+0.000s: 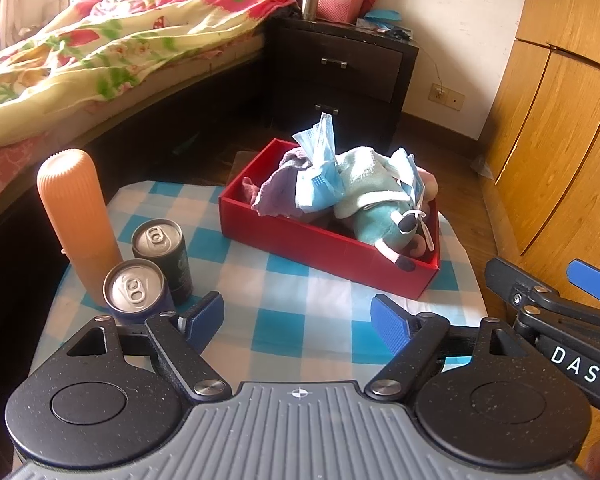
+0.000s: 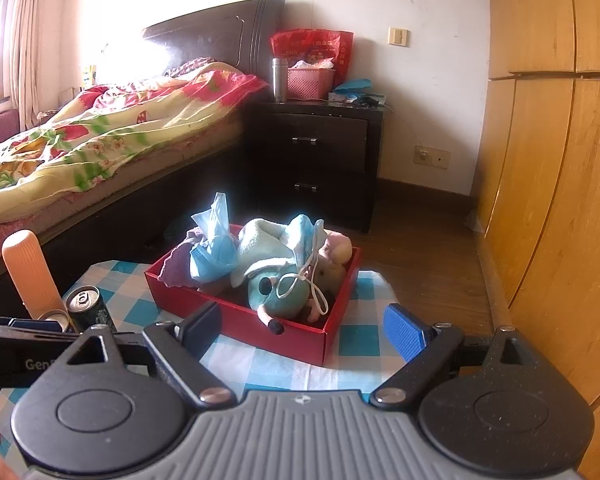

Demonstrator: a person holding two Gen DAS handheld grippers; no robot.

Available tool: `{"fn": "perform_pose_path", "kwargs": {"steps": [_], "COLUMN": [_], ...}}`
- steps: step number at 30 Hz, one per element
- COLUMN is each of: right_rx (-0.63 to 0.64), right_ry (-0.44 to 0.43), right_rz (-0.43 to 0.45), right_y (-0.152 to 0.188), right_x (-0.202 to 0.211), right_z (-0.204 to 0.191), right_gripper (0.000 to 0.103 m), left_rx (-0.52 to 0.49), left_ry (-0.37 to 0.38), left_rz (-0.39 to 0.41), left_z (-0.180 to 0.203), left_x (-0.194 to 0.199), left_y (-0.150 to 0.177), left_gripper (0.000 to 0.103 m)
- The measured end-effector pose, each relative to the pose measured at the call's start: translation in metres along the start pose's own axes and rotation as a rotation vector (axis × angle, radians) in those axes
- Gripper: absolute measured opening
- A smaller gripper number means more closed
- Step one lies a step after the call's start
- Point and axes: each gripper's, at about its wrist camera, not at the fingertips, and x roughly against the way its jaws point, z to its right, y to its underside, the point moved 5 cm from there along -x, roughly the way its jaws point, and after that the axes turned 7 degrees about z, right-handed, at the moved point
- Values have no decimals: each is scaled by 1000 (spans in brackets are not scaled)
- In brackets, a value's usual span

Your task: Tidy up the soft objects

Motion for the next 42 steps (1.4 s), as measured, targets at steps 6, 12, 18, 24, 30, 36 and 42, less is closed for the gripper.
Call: {"fn": "perform_pose_path", "kwargs": {"steps": [6, 12, 18, 24, 30, 36, 42], "right_rx": [0, -1, 0, 0, -6, -6, -26], "right_ry": [2, 3, 2, 4, 5, 5, 4], "right_rz": [-2, -1, 0, 1, 9, 10, 24], "right_y": [0, 0, 0, 0, -1, -2, -4], "right_x": [-1, -1, -1, 0, 2, 3, 5], "right_z": [0, 0, 0, 0, -1, -1, 1], "right_gripper": [68, 68, 68, 68, 68, 68, 68], "left_rx": [2, 0, -3, -21, -23, -39, -32], "left_ry": [-1, -3, -8, -25, -27, -41, -19], "left_rz": [-1, 1, 8, 19, 30, 33, 44], "left_z": [0, 1, 1, 1, 2, 3, 3], "left_x": [0, 0, 2, 3, 4, 4, 7], "left_y": [0, 0, -2, -4, -5, -4, -5], "left_gripper": [79, 79, 79, 80, 80, 81, 82]}}
